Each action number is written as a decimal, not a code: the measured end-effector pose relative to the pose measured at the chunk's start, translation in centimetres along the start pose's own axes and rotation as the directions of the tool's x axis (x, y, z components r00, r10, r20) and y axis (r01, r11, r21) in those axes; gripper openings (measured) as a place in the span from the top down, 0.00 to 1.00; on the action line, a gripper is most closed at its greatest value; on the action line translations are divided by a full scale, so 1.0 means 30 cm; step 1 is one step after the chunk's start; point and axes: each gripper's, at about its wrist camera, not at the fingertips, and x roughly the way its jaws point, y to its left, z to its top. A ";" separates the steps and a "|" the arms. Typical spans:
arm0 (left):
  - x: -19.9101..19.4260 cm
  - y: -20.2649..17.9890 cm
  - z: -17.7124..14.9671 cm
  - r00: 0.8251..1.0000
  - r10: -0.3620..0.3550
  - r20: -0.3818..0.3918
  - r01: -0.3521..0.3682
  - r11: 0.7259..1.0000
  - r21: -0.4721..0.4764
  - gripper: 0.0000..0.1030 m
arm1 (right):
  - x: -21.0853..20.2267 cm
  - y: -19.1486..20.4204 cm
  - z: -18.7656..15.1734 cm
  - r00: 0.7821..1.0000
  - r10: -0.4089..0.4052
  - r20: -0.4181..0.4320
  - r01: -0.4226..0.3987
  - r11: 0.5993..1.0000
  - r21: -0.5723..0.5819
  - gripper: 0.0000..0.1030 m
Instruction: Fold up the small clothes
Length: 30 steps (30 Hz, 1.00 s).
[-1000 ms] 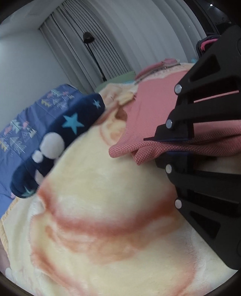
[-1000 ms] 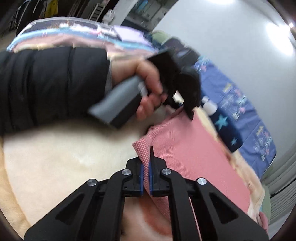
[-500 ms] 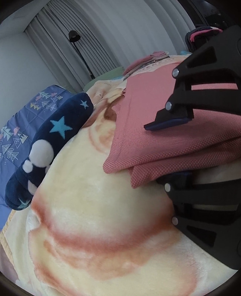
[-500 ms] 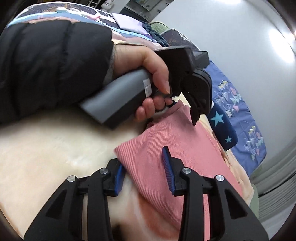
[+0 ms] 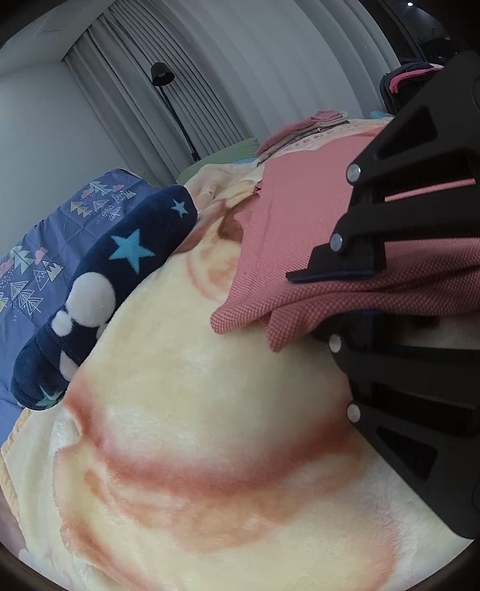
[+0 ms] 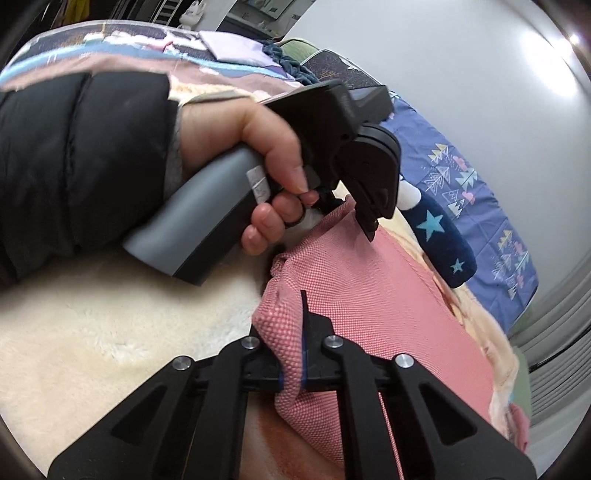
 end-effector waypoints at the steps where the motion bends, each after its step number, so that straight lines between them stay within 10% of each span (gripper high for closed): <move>1: -0.005 -0.008 0.002 1.000 0.005 0.005 -0.005 1.000 0.005 0.89 | -0.008 -0.019 0.002 1.000 0.011 0.007 -0.011 1.000 0.024 0.95; 30: 0.000 -0.551 0.035 0.985 0.145 0.093 -0.165 0.950 0.266 0.91 | -0.265 -0.522 -0.230 0.987 0.070 0.145 -0.140 0.810 0.569 0.96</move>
